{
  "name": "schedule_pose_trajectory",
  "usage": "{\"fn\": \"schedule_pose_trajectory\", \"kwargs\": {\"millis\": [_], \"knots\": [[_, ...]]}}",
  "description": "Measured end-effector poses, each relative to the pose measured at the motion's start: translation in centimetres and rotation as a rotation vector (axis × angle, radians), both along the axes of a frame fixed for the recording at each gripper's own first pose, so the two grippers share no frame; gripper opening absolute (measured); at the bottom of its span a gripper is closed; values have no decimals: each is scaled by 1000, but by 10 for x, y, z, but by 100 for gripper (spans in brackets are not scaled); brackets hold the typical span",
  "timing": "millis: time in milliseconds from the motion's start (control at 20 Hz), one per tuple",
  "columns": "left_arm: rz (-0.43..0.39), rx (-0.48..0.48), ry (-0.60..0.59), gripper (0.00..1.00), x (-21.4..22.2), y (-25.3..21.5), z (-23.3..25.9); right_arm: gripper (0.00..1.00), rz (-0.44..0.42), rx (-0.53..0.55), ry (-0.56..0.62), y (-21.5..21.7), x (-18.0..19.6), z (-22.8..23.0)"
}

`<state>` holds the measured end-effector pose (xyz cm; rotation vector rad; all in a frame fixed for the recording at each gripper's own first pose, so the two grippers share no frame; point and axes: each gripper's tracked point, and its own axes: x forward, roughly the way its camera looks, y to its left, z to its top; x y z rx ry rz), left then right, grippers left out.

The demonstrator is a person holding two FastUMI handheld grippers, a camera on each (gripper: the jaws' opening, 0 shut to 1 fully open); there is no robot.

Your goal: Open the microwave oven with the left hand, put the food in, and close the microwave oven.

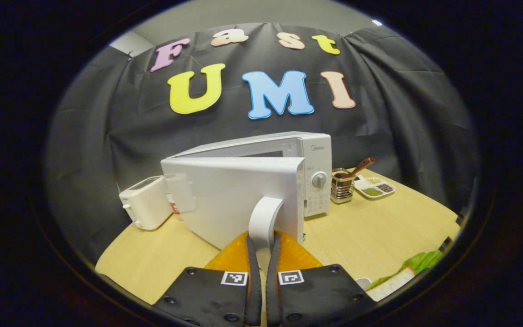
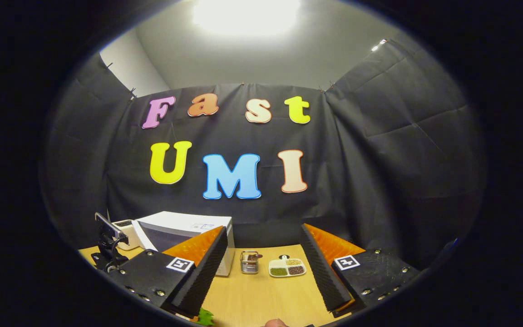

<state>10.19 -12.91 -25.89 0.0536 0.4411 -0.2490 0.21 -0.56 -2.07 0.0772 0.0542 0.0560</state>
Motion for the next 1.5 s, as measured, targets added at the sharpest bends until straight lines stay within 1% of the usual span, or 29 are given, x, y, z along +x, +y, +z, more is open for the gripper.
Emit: {"fn": "schedule_pose_trajectory", "kwargs": {"millis": [150, 350, 650, 850, 1100, 1200, 1500], "knots": [[-3, -6, -3, 11, -15, 24, 1, 96, 37, -16, -23, 30, 3, 7], [-28, -18, 3, 10, -28, 51, 0, 97, 58, 10, -31, 74, 5, 12], [-124, -31, -3, 10, -42, 88, -1, 96, 38, 19, -27, 121, 7, 14], [-156, -48, -2, 11, -47, 110, -2, 96, 24, -1, -7, 144, 8, 14], [-163, -57, -12, 11, -54, 151, -6, 96, 11, -32, -3, 176, 8, 17], [-167, -64, -16, 12, -56, 164, -8, 96, 18, -36, 2, 193, 7, 16], [-106, -34, -25, 13, -55, 222, -13, 96, 47, -36, -6, 237, 0, 18]]}}
